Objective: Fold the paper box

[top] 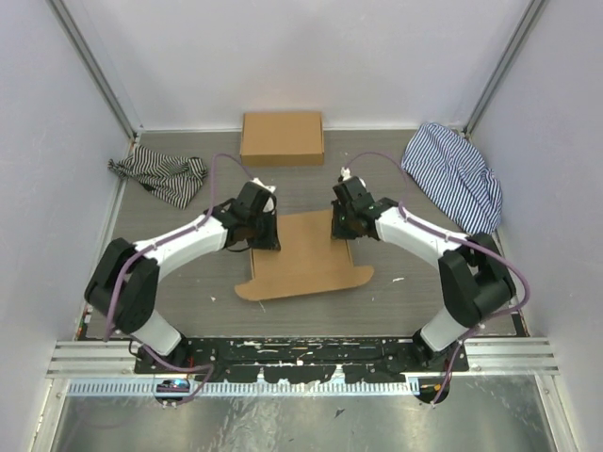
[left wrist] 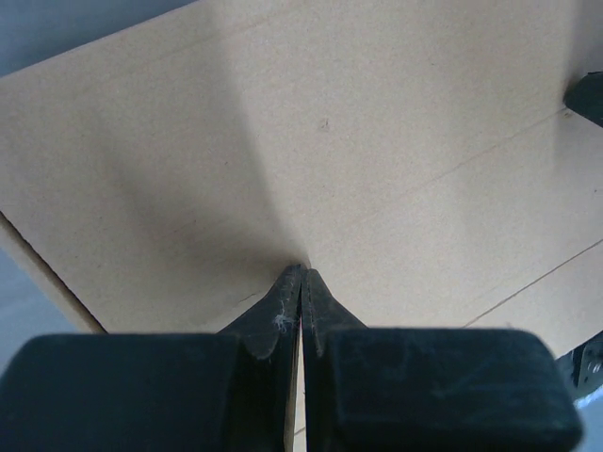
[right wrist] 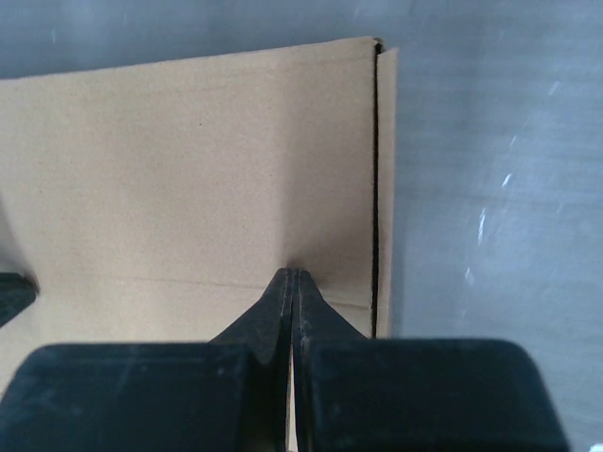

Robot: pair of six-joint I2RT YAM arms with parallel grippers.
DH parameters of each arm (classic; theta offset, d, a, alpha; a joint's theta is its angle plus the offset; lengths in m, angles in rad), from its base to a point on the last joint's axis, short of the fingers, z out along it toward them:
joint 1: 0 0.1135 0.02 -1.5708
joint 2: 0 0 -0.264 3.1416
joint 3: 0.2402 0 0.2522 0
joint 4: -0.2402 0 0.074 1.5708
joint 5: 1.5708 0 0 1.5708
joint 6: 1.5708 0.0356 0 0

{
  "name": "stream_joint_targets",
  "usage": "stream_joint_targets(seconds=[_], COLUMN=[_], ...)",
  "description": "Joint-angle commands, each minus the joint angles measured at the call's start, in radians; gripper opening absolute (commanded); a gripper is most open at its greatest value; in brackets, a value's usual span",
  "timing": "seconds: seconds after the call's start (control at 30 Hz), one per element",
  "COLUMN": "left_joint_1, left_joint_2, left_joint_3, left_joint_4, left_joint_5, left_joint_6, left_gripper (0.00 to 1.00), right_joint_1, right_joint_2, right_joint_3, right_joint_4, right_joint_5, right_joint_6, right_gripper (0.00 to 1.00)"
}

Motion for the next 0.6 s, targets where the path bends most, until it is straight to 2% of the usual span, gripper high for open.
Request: stream_joint_targets(seconds=[0.0,0.17,0.3,0.47,0.53,0.57], left_joint_1=[0.073,0.122,0.154,0.178,0.178,0.177], left_joint_2=[0.158,0.308,0.354,0.296,0.226,0.177], left_joint_3=[0.100,0.323,0.447,0.534,0.522,0.503], left_joint_4=[0.032,-0.030,-0.060,-0.088,-0.095,-0.095], left_joint_5=[-0.028,0.006,0.019,0.041,0.023,0.004], left_joint_6=[0.087,0.113,0.111,0.098,0.101,0.104], left_gripper=[0.10,0.09,0.10,0.17,0.23,0.30], right_joint_1=[-0.065,-0.089,-0.114,-0.123,-0.123,-0.123], right_joint_2=[0.131,0.272,0.327,0.311,0.252,0.210], right_joint_3=[0.112,0.287,0.384,0.508,0.518,0.513], right_joint_4=[0.033,0.016,0.018,-0.027,-0.028,-0.032], right_joint_5=[0.016,-0.016,-0.048,-0.038,-0.027,-0.014], right_joint_6=[-0.059,-0.091,-0.073,-0.078,-0.083,-0.086], right_gripper=[0.01,0.01,0.01,0.03,0.09,0.15])
